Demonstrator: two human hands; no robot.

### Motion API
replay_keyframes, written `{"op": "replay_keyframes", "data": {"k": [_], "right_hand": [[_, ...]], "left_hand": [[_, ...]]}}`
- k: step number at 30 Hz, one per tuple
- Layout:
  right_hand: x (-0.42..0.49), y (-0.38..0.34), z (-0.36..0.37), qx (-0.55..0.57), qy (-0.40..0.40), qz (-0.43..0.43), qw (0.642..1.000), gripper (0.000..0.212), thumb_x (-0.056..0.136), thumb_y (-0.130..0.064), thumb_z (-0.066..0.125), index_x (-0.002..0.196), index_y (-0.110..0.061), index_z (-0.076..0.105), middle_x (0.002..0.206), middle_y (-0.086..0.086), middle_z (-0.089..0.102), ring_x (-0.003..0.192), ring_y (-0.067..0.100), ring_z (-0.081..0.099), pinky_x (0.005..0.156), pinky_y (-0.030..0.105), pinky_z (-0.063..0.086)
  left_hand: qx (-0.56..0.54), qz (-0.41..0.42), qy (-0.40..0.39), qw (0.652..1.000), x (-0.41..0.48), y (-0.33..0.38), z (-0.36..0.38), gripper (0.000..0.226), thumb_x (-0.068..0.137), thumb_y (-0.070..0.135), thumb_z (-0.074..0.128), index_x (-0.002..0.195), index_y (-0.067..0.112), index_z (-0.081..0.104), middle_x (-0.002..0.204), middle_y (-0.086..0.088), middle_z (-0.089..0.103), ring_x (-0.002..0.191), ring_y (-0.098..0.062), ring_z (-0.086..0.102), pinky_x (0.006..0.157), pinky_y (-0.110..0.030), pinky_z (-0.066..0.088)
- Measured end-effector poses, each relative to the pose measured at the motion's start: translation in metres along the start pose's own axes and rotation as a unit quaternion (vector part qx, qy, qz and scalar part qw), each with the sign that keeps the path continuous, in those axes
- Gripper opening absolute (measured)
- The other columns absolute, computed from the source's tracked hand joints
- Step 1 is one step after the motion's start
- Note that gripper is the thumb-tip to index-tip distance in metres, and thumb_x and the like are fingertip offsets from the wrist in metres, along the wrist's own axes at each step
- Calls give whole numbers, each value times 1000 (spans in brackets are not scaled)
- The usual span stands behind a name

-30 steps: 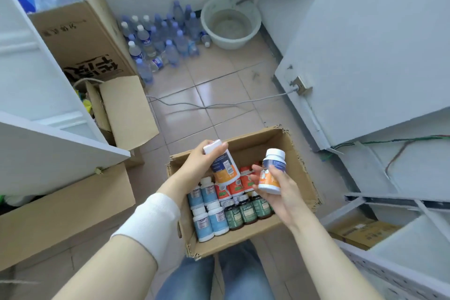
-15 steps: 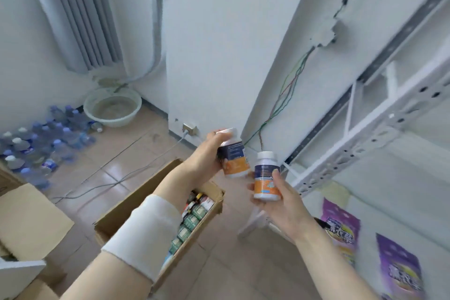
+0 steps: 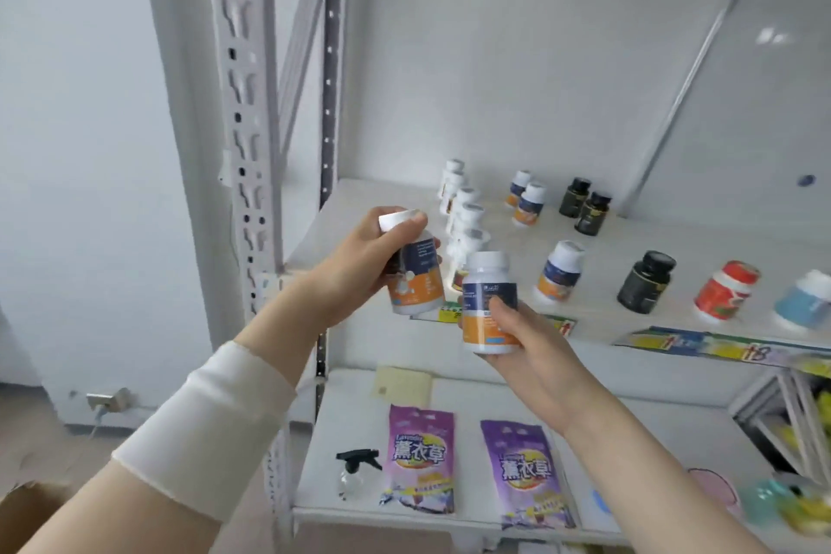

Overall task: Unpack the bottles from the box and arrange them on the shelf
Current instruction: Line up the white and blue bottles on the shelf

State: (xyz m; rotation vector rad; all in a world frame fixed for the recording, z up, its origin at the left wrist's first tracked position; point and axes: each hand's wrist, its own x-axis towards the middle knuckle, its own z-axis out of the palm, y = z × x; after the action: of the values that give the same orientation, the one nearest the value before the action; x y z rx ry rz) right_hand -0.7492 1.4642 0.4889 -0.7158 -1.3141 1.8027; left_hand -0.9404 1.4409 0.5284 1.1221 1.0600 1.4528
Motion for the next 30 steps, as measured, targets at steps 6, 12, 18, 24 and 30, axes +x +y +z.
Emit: {"op": "replay_keyframes", "data": {"k": [6, 12, 18, 24, 30], "right_hand": [[4, -69, -88, -63, 69, -36, 995, 37, 74, -20, 59, 110, -9, 60, 102, 8, 67, 95, 19, 62, 88, 30, 48], [51, -111, -142, -126, 115, -69, 983, 23, 86, -9, 57, 110, -10, 59, 95, 2, 66, 77, 7, 66, 70, 19, 53], [123, -129, -179, -184, 144, -72, 970, 41, 82, -5, 65, 120, -9, 51, 109, 9, 63, 94, 19, 62, 85, 30, 51], [186, -111, -207, -299, 180, -23, 937, 51, 70, -6, 78, 116, -13, 56, 112, 10, 62, 102, 23, 61, 95, 41, 50], [206, -82, -211, -393, 150, 27, 907, 52, 64, -10, 82, 107, -13, 53, 102, 0, 60, 88, 14, 57, 71, 24, 47]], "left_hand": [[78, 9, -73, 994, 70, 6, 87, 24, 98, 28, 42, 102, 7, 53, 97, -14, 60, 88, -22, 60, 87, -33, 49], [185, 37, -92, 978, 159, 10, 119, 24, 94, 39, 50, 94, 16, 56, 79, 9, 68, 82, -11, 63, 84, -28, 49], [287, 55, -90, 952, 253, 3, 135, 19, 94, 33, 53, 104, 17, 54, 104, -5, 61, 100, -19, 58, 98, -36, 45], [390, -2, -130, 912, 327, -31, 136, 42, 74, 36, 71, 105, 13, 56, 104, 3, 53, 91, -14, 51, 79, -26, 43], [495, -11, -163, 853, 355, -55, 135, 20, 85, 26, 66, 87, 12, 51, 93, 3, 43, 82, -18, 42, 58, -18, 30]]}}
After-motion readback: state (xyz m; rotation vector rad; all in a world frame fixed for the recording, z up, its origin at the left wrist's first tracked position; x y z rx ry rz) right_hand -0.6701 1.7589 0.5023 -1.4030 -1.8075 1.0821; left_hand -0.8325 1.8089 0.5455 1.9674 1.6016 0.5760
